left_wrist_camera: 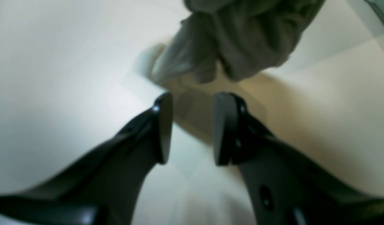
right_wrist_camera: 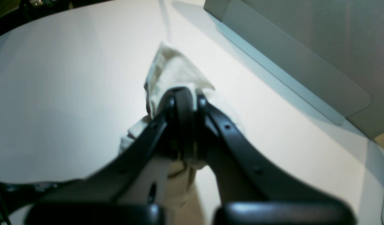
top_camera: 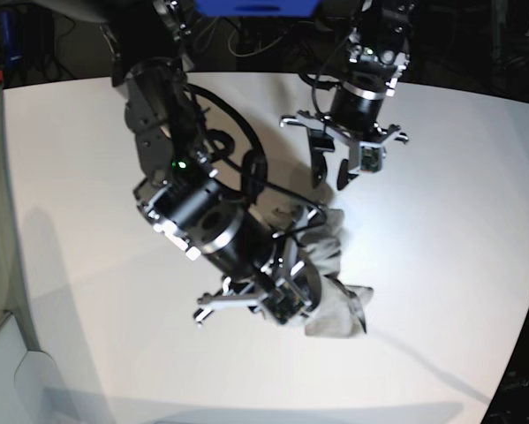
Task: Layout the t-shirt on the table in an organized manner, then fold the t-shirt properly
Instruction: 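Move the left gripper to the hanging shirt and grasp it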
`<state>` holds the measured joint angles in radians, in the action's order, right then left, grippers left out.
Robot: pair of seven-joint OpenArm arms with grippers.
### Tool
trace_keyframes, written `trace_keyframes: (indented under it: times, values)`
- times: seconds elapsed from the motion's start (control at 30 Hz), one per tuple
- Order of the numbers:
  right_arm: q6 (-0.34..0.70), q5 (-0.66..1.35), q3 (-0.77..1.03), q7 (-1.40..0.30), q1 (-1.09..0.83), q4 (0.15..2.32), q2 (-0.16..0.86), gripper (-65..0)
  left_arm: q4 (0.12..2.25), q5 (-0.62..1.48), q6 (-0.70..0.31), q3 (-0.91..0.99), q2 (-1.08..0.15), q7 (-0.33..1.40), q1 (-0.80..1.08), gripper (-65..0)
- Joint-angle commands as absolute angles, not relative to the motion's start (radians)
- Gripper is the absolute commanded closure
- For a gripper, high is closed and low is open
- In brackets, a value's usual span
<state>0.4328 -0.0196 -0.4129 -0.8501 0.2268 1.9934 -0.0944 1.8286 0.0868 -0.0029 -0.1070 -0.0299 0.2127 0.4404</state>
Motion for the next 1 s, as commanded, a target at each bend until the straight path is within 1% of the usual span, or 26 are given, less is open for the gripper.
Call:
trace_keyframes:
  times: [0.0, 0.33, 0.63, 0.7, 0.97]
  values:
    - [0.432, -0.008, -0.412, -0.811, 0.252, 2.009, -0.104, 0.0, 1.850, 0.087, -0.005, -0.116, -0.024, 0.185, 0.441, -21.6]
    - [0.432, -0.008, -0.417, -0.811, 0.249, 2.009, -0.104, 0.0, 1.851, 0.088, -0.005, -0.117, -0.013, 0.185, 0.443, -21.8]
    - [0.432, -0.008, -0.417, -0.811, 0.255, 2.009, -0.105, 0.0, 1.890, 0.088, -0.005, -0.156, -0.024, 0.185, 0.453, -22.1]
    - [0.432, -0.008, -0.414, -0.811, 0.255, 2.009, -0.104, 0.0, 1.891, 0.088, -0.005, -0.156, -0.024, 0.185, 0.452, -24.5]
    - [0.432, -0.008, -0.417, -0.811, 0.255, 2.009, -0.101, 0.0, 1.893, 0.088, -0.005, -0.156, -0.024, 0.193, 0.452, -38.0]
